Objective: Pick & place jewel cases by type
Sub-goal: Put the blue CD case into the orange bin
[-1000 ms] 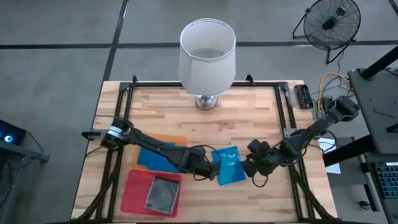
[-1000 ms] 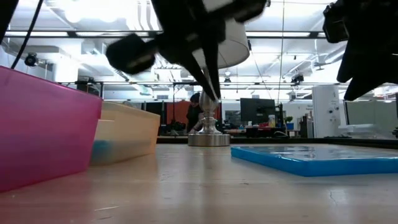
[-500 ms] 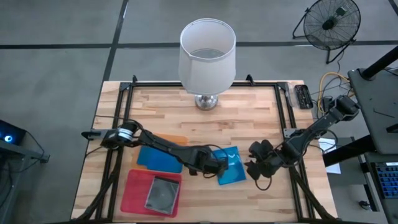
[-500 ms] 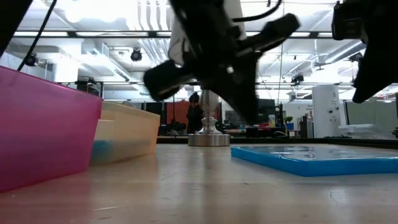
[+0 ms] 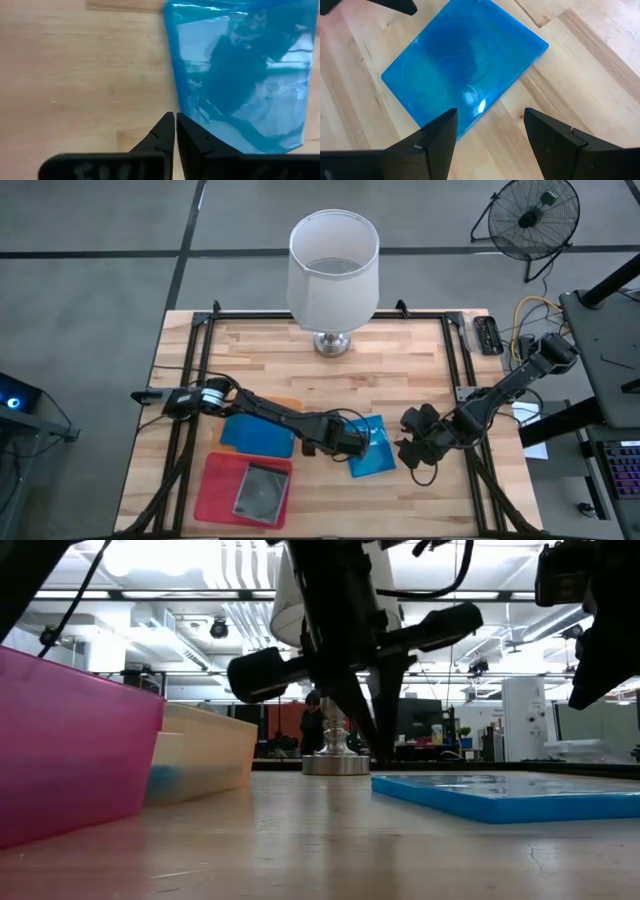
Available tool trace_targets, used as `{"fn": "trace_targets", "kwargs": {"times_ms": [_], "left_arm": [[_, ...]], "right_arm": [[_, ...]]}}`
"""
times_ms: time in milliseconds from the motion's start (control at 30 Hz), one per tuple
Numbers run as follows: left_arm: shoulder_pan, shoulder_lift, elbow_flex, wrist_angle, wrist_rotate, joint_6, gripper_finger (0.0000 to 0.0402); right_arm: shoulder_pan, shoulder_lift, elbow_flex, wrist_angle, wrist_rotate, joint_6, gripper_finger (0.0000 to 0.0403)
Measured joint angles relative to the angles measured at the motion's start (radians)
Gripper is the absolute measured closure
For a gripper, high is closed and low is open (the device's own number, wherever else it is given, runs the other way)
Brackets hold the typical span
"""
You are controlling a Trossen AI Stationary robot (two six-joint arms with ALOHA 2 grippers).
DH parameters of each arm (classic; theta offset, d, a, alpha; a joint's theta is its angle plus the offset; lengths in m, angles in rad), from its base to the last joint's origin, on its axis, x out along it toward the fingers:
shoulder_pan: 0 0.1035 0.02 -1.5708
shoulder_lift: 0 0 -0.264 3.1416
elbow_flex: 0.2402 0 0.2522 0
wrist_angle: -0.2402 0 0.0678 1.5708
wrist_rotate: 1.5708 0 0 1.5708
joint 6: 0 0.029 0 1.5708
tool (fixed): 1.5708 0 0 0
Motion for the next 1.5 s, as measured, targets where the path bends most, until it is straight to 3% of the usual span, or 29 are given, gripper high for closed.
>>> {"fn": "trace_targets", "kwargs": {"times_ms": [500, 800, 933, 1300, 1500], "left_arm": [[0.005, 0.001, -0.048, 0.044, 0.039, 0.031, 0.0401], [0.003, 0.002, -0.088, 0.117, 0.051, 0.016, 0.0401], [0.004, 0.001, -0.118, 0.19, 0.059, 0.018, 0.0401], [0.003, 0.0, -0.145, 0.226, 0.069, 0.021, 0.0401], [0.003, 0.0, -0.145, 0.227, 0.069, 0.035, 0.0401]], "right_arm": [[0.0, 0.0, -0.002, -0.008, 0.007, -0.004, 0.0179], [0.0, 0.0, -0.082, -0.015, 0.007, 0.31, 0.0179], [0.0, 0.0, -0.113, 0.039, 0.005, 0.351, 0.0177], [-0.001, 0.007, -0.195, 0.246, 0.003, 0.538, 0.0095], [-0.018, 0.007, -0.228, 0.308, 0.013, 0.617, 0.0082]]}}
